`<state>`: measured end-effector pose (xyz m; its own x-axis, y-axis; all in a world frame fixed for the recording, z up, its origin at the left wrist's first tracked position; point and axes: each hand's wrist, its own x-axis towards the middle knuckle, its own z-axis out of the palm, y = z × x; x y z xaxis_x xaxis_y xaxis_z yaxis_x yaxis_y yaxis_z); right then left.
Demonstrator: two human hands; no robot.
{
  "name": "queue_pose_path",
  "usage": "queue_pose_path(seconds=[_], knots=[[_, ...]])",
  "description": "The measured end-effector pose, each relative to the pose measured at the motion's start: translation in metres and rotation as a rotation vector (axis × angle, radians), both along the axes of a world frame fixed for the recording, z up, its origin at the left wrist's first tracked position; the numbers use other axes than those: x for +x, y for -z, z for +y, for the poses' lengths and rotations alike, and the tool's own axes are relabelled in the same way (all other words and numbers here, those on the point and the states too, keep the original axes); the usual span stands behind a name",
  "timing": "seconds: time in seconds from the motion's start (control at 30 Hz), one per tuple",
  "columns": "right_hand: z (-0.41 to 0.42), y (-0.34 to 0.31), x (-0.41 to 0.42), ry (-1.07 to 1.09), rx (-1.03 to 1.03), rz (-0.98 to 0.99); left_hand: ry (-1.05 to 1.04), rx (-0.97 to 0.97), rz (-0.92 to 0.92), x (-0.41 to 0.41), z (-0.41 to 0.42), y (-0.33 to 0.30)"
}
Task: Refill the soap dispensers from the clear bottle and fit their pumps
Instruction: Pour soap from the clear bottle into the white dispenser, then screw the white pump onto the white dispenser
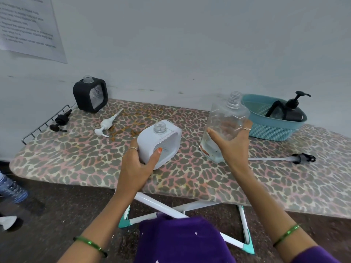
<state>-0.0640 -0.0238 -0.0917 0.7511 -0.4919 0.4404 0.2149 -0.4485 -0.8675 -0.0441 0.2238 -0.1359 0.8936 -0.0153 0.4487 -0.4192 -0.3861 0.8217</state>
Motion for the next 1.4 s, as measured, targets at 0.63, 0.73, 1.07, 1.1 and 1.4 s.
queue_pose_path(seconds=[0.63,0.73,1.07,1.1,1.4], knots=[[-0.045,-0.018,-0.034,0.022,0.041,0.064,-0.026,0.041,0.047,-0.001,0.000,0.001],[-0.082,-0.020,-0.044,0.270,0.075,0.020,-0.013,0.042,0.051,-0.002,0.000,0.001],[-0.184,0.001,-0.082,0.634,0.025,0.399,-0.048,0.106,0.046,-0.005,-0.002,-0.001],[-0.188,0.003,-0.083,0.614,0.018,0.459,-0.046,0.104,0.045,-0.006,-0.003,-0.002],[-0.156,-0.018,-0.083,0.638,-0.018,0.228,-0.054,0.090,0.021,-0.005,-0.001,0.000]])
